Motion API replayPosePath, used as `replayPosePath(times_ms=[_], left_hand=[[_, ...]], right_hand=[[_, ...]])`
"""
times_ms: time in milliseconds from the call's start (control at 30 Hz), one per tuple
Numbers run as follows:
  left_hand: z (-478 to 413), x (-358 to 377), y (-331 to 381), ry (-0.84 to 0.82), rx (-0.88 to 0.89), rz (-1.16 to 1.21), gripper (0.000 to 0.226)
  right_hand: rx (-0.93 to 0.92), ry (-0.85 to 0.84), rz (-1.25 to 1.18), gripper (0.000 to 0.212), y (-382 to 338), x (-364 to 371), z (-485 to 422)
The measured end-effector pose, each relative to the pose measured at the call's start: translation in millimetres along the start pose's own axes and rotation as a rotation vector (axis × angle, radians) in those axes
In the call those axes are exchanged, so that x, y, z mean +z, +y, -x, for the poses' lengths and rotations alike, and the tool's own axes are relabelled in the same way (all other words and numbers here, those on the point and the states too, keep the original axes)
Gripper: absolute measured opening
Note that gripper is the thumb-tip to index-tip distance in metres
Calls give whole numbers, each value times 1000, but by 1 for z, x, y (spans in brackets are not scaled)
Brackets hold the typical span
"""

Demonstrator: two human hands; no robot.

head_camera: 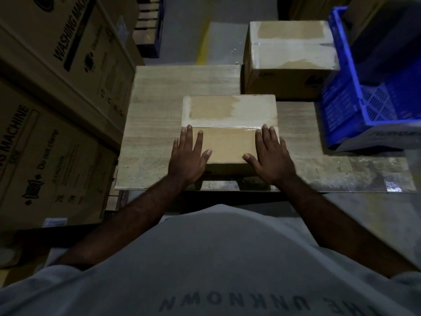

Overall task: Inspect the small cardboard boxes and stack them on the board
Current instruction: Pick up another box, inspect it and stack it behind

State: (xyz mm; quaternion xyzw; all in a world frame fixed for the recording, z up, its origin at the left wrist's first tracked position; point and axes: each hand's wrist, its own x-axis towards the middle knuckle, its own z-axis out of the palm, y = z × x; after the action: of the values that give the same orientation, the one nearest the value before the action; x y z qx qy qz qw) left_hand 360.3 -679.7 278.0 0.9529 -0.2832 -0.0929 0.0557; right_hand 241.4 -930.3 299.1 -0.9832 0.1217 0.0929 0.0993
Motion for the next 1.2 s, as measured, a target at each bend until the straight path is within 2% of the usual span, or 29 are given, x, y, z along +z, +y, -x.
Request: replayPosePath(times_ms=[300, 833, 1200], left_hand=[[1, -1, 2, -16, -4, 14, 82], [-2, -10, 7, -18, -2, -91, 76], [-62, -37, -14, -136, 20, -34, 86]], right_hand=[[20, 18, 50, 92, -2, 4, -1], [7, 26, 89, 92, 1, 8, -4], [20, 11, 15, 89, 8, -19, -59]])
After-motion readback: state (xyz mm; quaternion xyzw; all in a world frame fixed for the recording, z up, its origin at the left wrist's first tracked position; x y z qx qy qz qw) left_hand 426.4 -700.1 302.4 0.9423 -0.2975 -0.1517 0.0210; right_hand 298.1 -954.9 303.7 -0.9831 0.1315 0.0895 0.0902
